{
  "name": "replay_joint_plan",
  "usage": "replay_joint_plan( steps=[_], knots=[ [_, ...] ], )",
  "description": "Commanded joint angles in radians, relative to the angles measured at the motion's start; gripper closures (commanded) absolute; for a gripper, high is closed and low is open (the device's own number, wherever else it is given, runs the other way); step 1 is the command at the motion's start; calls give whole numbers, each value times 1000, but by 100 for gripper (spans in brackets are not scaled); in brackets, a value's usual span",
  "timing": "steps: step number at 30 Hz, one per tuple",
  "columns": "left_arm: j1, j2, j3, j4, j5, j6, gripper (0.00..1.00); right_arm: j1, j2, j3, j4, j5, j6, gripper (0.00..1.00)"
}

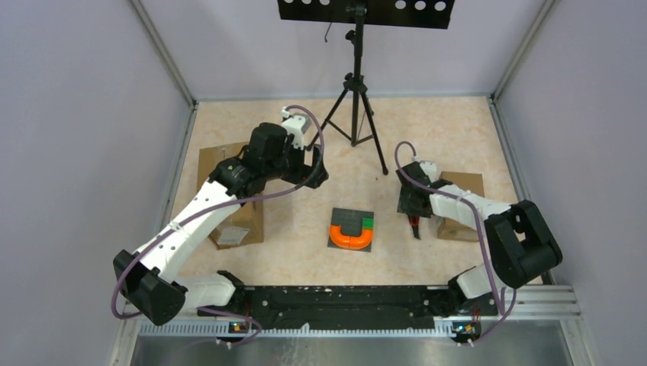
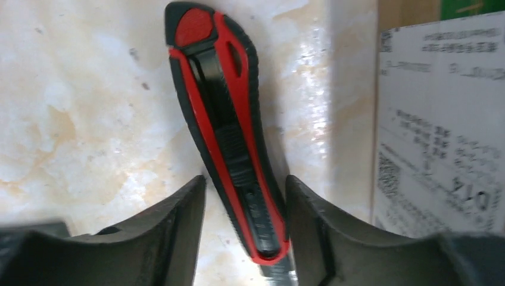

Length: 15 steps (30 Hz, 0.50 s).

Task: Unpack the express box
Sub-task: Pick up the knife at the center of the board.

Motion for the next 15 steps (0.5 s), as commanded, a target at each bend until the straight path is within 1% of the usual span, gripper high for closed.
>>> replay_joint_plan(
  steps=[1,4,5,6,10,13,15],
  knots=[
    [20,8,13,41,11,-46,2,72,49,56,-37,96,39,59],
    [59,34,7,43,76,-96,2,83,50,70,-47,93,43,88],
    [77,41,-3,57,120,-114,2,84,42,77,-49,88,38,95],
    [96,49,-15,77,165,-134,2,87,28,83,-46,81,29,100],
    [137,107,-51,170,371,-181,2,112,-41,132,-64,50,-19,100],
    [138,151,-61,232,475,-228,2,170,-95,193,-93,34,-43,100],
    [138,174,-65,267,518,-260,2,211,-122,233,-107,22,-45,100]
  ],
)
